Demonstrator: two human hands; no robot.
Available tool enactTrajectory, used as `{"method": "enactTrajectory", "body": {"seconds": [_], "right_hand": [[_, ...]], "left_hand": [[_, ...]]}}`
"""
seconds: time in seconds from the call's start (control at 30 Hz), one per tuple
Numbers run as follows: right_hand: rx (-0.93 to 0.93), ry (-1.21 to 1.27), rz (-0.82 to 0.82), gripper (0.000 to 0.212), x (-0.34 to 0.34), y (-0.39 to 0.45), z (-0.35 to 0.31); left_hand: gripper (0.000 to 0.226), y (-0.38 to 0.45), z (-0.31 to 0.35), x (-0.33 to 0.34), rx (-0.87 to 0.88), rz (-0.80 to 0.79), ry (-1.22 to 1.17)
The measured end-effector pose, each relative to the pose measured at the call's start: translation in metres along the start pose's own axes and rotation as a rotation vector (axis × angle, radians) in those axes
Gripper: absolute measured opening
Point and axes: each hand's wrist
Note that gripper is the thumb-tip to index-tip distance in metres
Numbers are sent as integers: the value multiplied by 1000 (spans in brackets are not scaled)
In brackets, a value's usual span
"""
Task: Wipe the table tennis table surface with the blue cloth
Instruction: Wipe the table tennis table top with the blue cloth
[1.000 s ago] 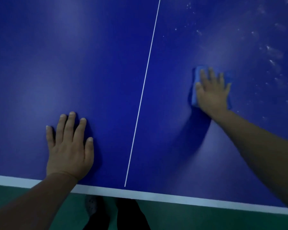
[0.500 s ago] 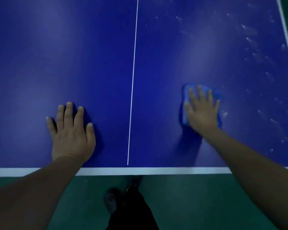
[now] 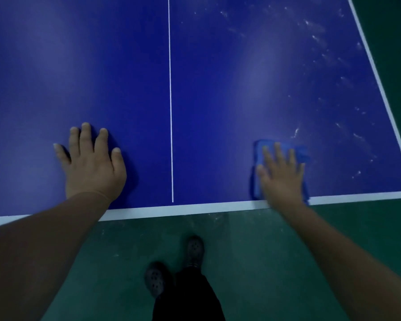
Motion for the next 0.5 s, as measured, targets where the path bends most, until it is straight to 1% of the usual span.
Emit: {"method": "enactTrajectory", "body": {"seconds": [0.07, 0.1, 0.13, 0.17, 0.2, 0.23, 0.27, 0.3, 0.33, 0.37, 0.4, 0.43, 0.5], "right_hand": [[272, 134, 20, 60, -12, 16, 20], [370, 171, 47, 59, -16, 24, 15], [406, 175, 60, 59, -16, 30, -3], [346, 140, 90, 58, -13, 32, -28], [180, 97, 141, 58, -9, 28, -57], [-97, 50, 159, 58, -3, 19, -86], [-412, -3, 133, 58, 4, 7, -107], [-640, -42, 90, 57, 6, 2, -110], [-746, -47, 60, 57, 5, 11, -97], [-710, -64, 84, 57, 3, 27, -75], [-556, -77, 133, 57, 0, 44, -50], [-334, -68, 171, 57, -4, 62, -21], [155, 82, 122, 56, -17, 82, 28]], "left_hand": [[66, 0, -1, 0, 20, 4, -12], [66, 0, -1, 1, 37, 7, -15], [66, 0, -2, 1, 53, 6, -13], [65, 0, -2, 1, 66, 0, -6], [65, -1, -3, 1, 74, -11, 3], [65, 0, -3, 1, 75, -16, 9], [66, 0, -4, 0, 73, -13, 12], [65, 0, -4, 0, 81, -9, 13], [65, -1, -4, 0, 105, -8, 14], [64, -1, -4, 1, 142, -6, 16], [62, 0, -4, 1, 181, -3, 20], [62, 0, -4, 2, 214, -4, 27], [61, 1, -5, 3, 240, -9, 42]]}}
Point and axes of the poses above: each hand's wrist, its own y-axis towards the middle knuckle, its own x-axis out of the palm, z = x × y, and after that the axes turned 11 degrees about -x, right-handed
